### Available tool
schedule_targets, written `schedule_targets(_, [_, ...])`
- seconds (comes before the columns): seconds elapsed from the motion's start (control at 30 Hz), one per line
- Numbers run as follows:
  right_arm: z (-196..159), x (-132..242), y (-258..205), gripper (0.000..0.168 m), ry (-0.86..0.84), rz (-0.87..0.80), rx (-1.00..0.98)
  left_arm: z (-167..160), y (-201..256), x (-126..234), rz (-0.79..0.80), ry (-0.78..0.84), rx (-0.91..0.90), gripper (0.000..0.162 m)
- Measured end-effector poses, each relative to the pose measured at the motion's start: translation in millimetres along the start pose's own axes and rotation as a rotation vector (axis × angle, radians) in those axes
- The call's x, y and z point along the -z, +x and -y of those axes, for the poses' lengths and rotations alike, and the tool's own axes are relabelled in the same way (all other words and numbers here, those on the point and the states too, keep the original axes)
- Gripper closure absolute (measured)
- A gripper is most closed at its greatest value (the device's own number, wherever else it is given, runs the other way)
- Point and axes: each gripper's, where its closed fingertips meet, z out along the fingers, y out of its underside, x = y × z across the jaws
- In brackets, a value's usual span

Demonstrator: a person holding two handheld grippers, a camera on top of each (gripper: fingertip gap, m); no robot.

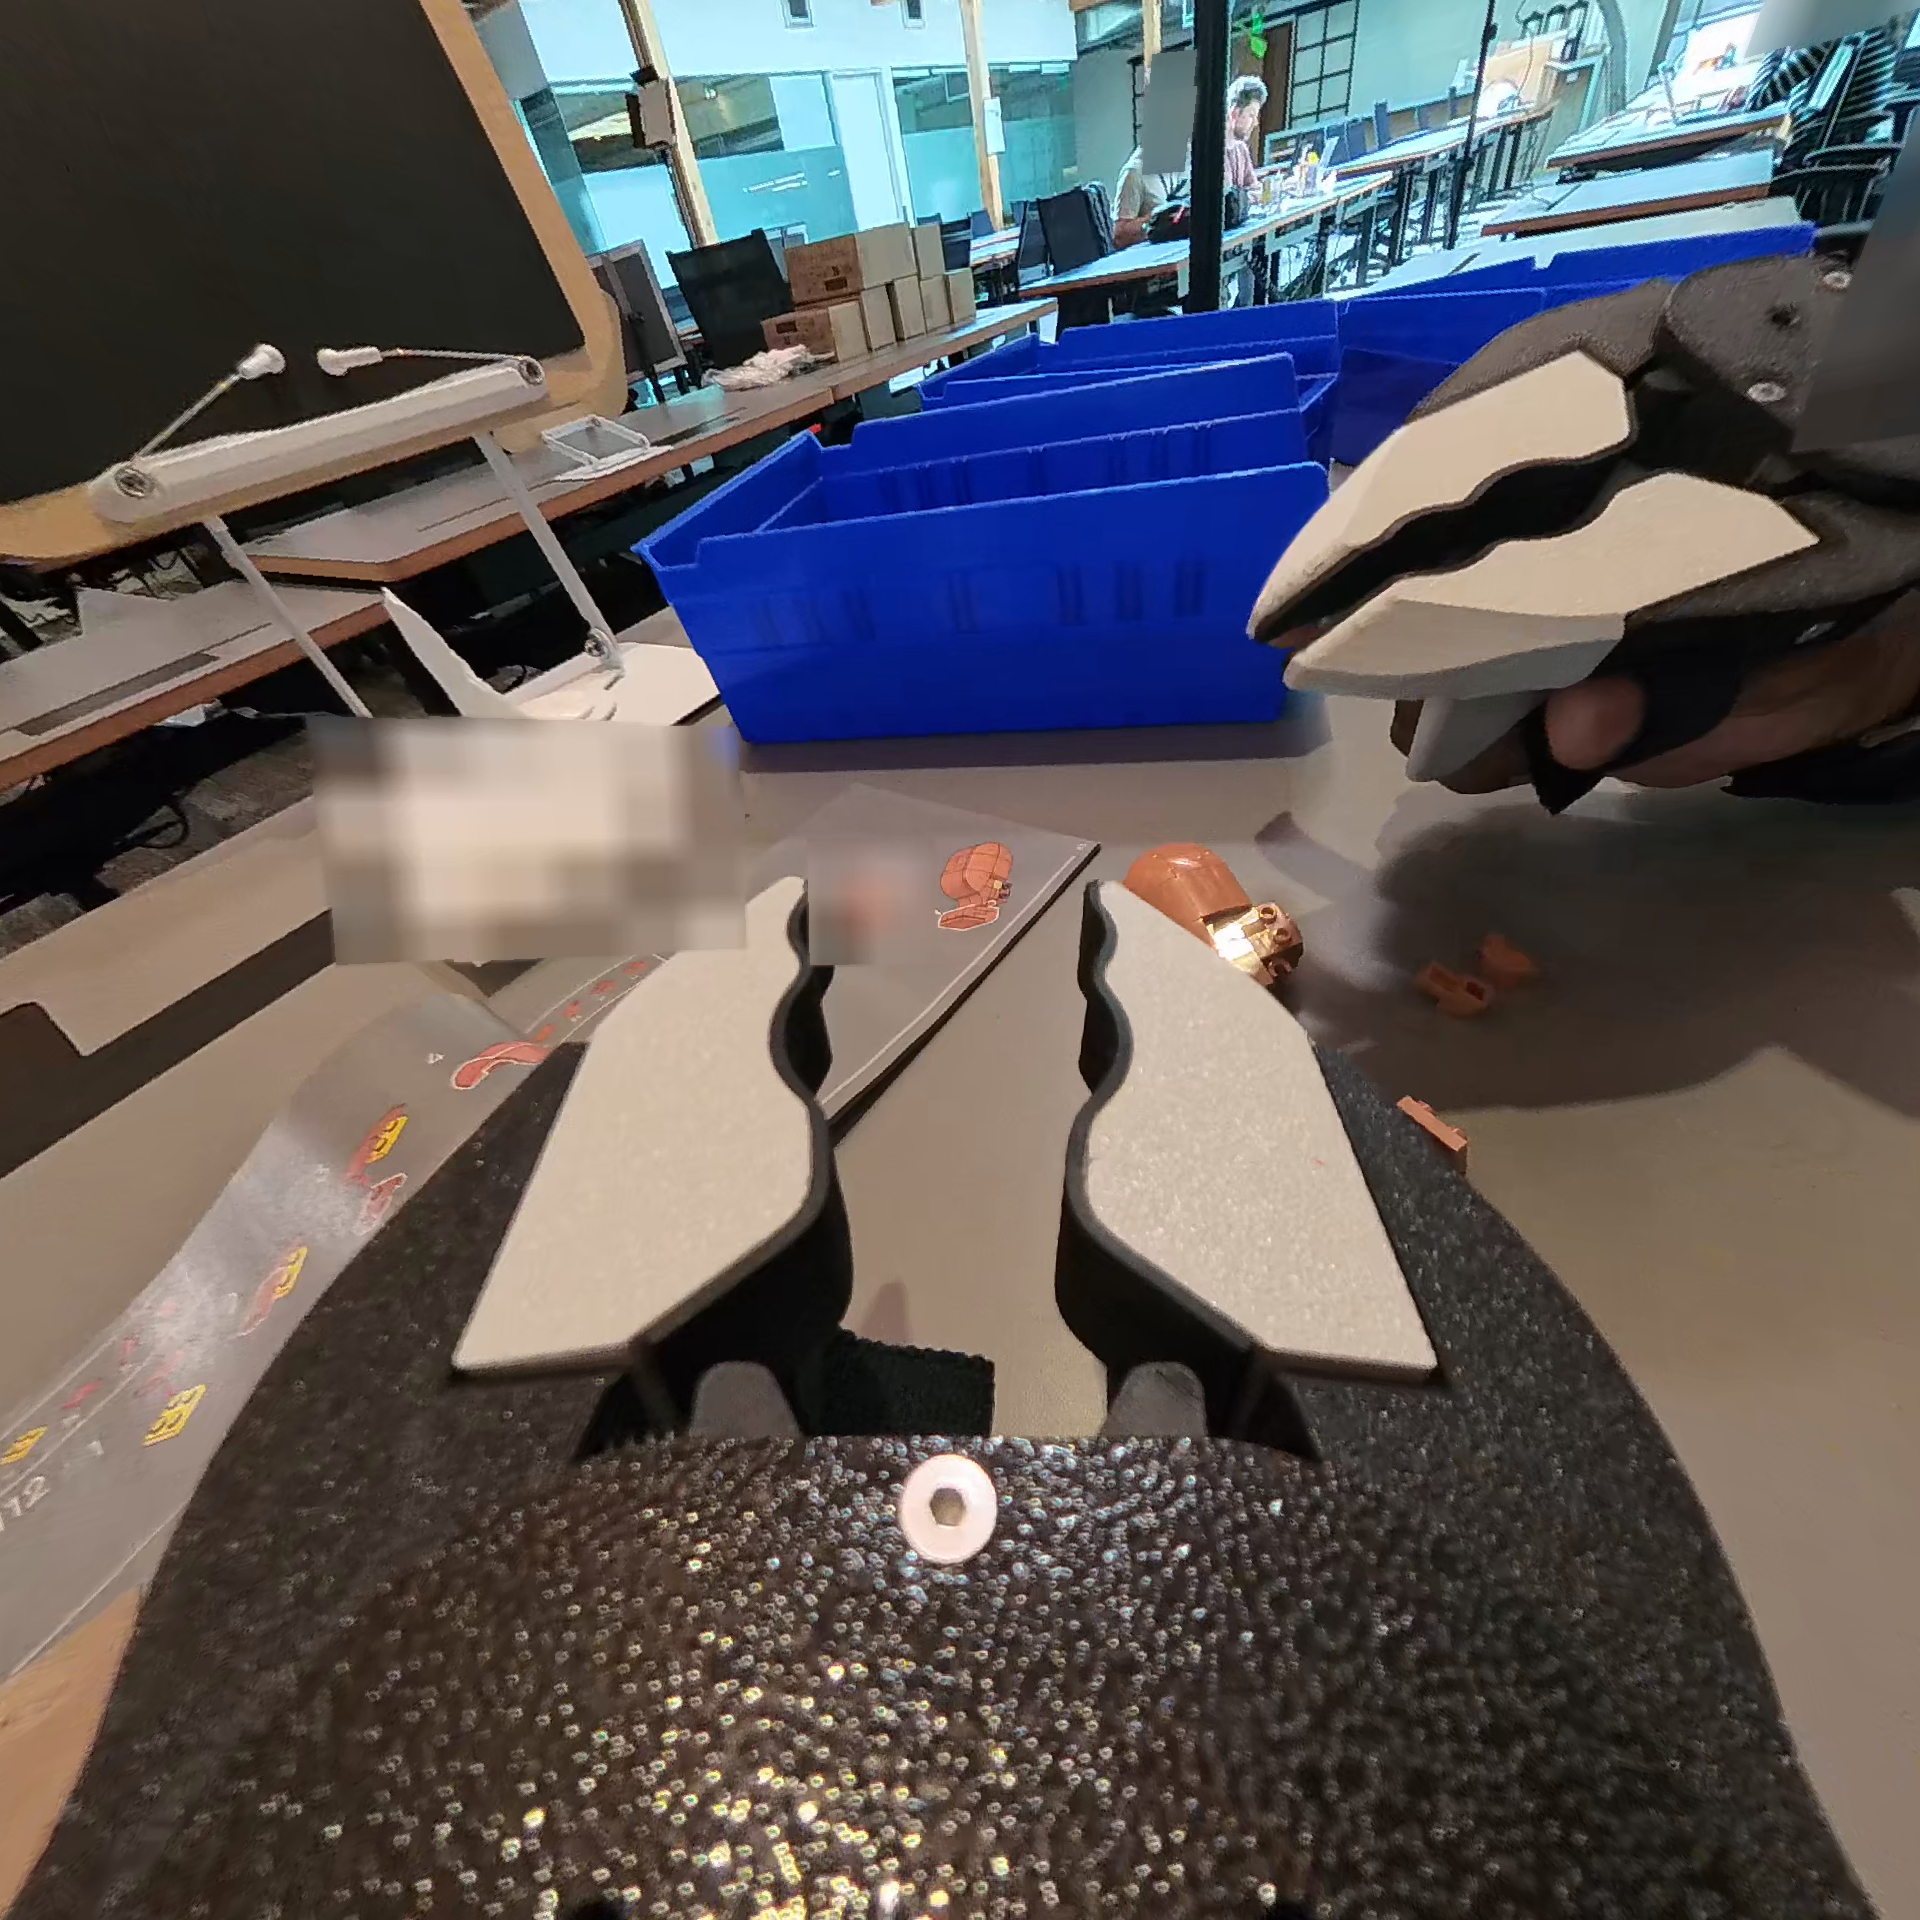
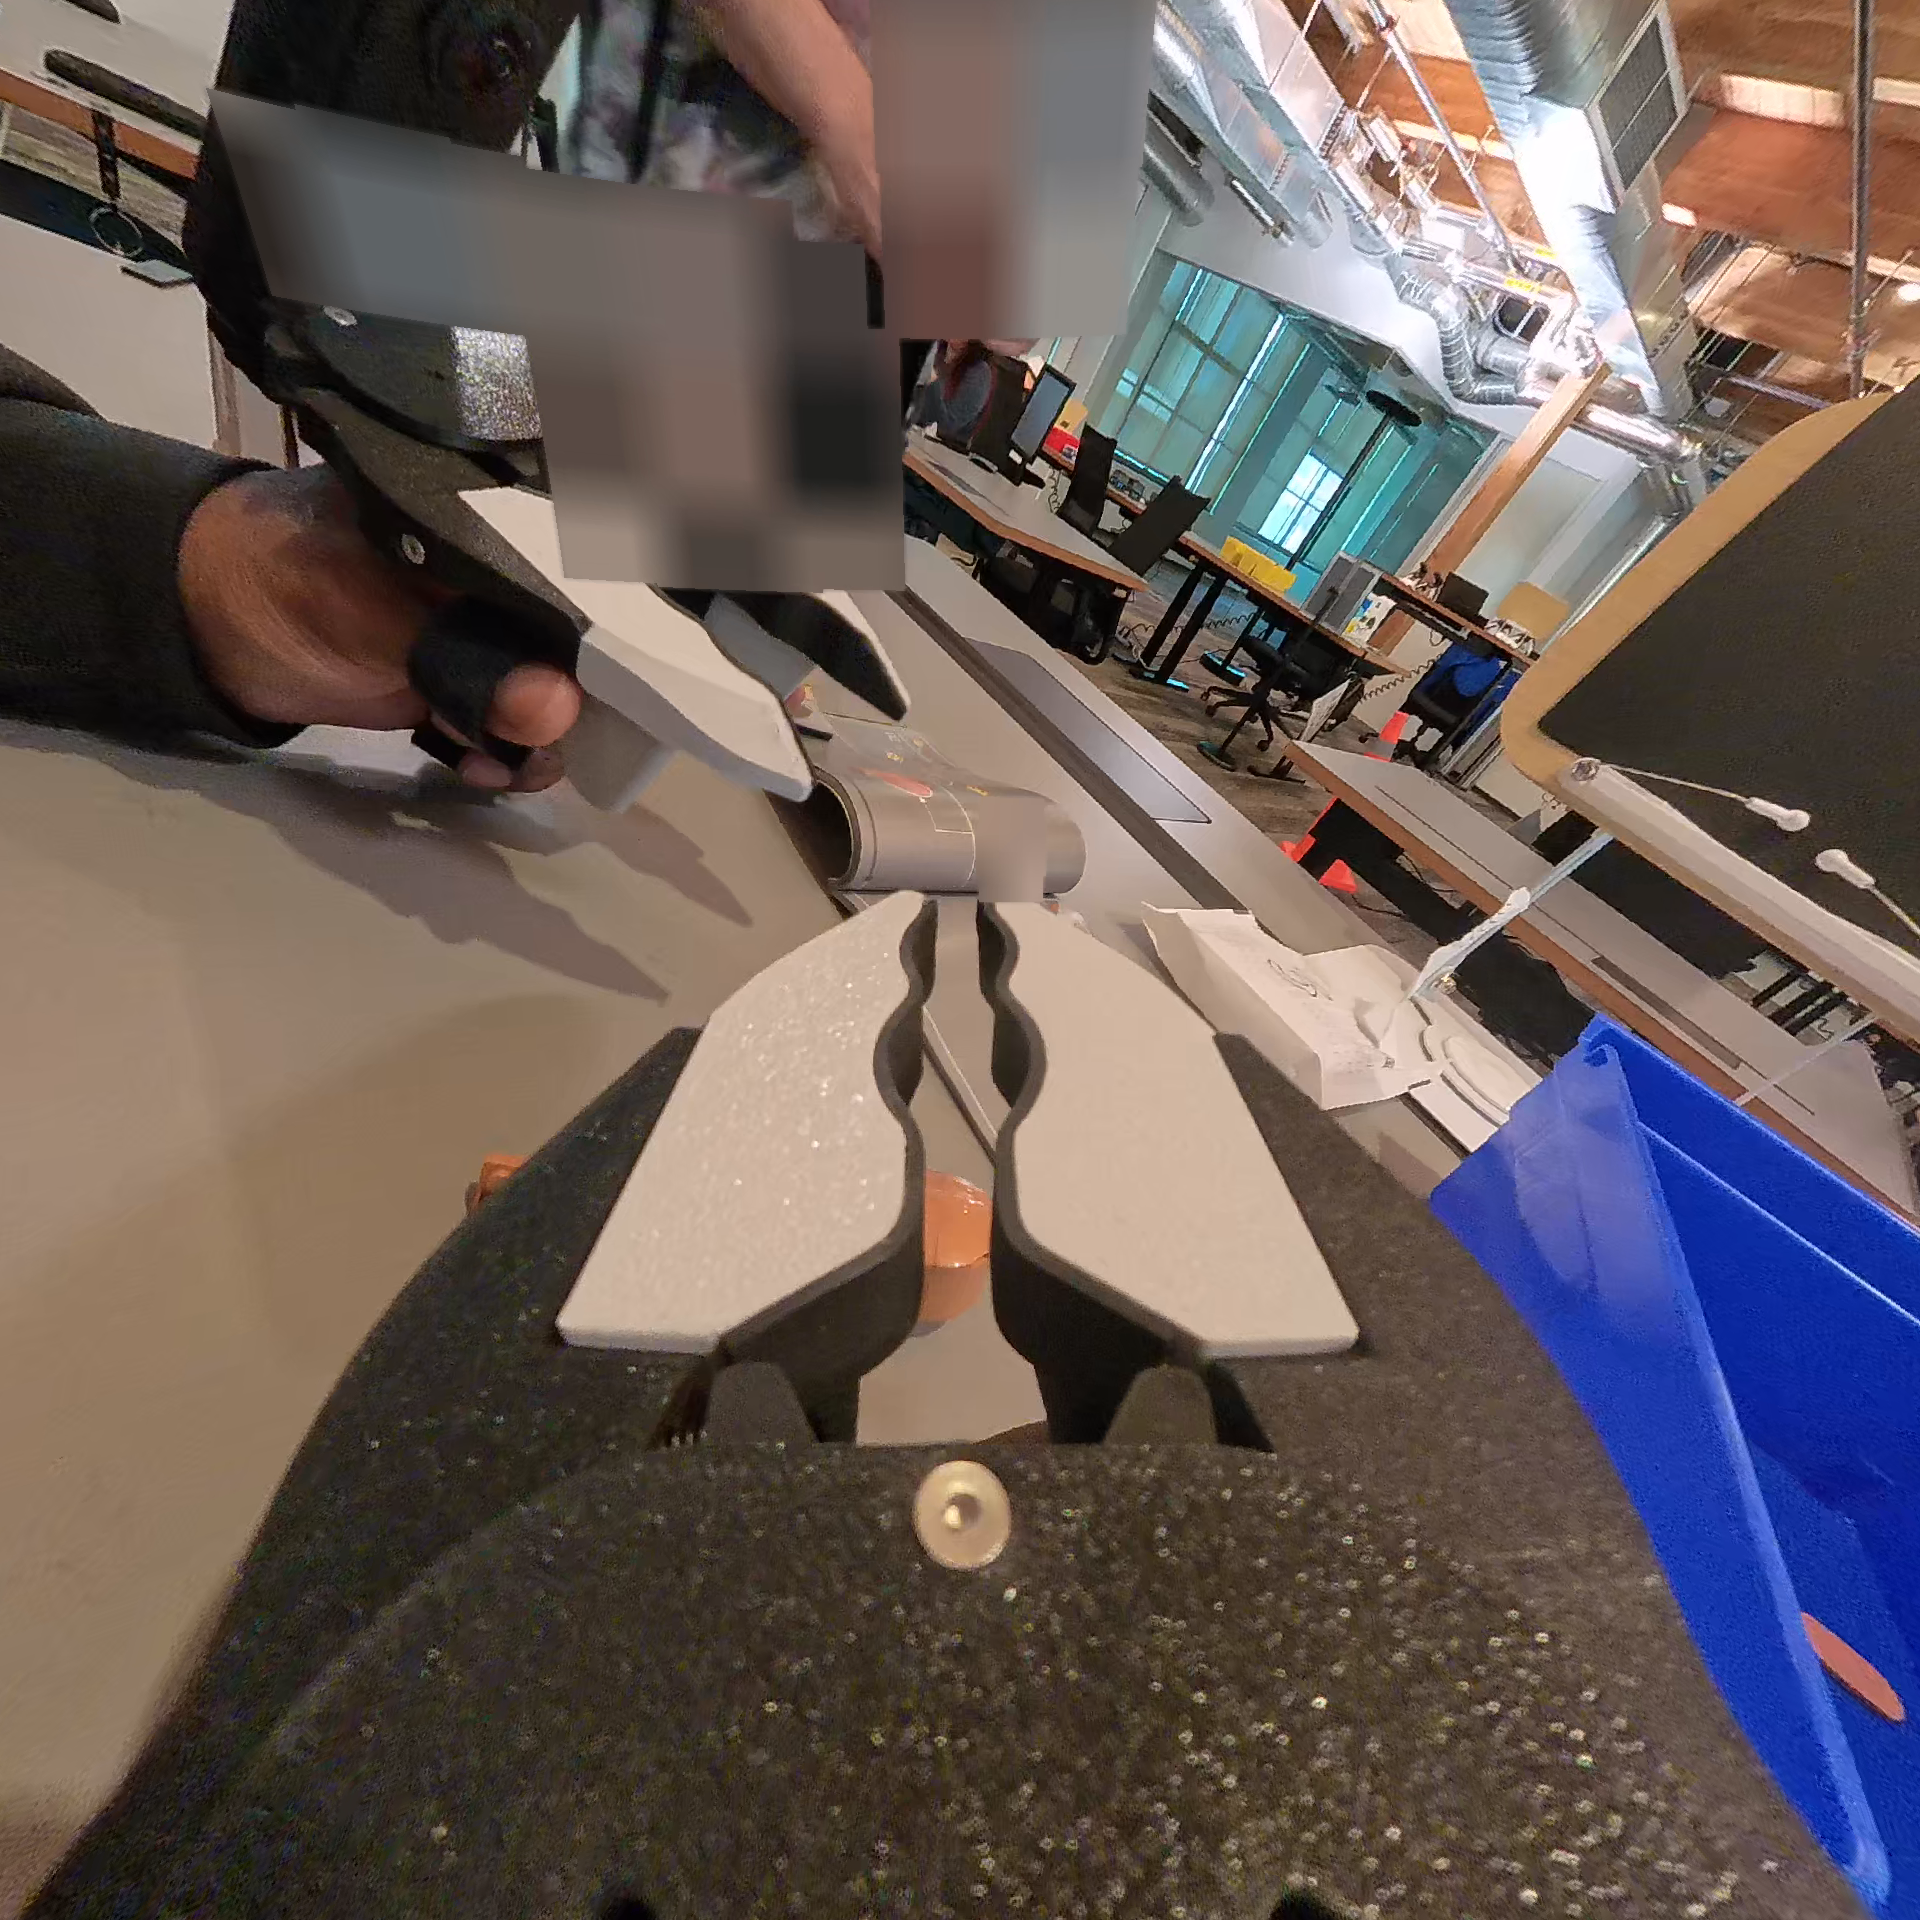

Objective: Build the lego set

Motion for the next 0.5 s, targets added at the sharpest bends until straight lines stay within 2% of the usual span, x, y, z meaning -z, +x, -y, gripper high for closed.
schedule_targets(0.33, [1.7, 1.0, 0.5, 0.161, -0.002, 0.001, -0.021, -1.6, 0.6, -0.2, 0.000, -0.009, -0.001, 0.116])
schedule_targets(0.5, [15.0, 8.2, 7.5, 0.168, 0.008, -0.032, -0.060, 0.3, 2.6, 1.0, -0.013, 0.007, 0.022, 0.118])
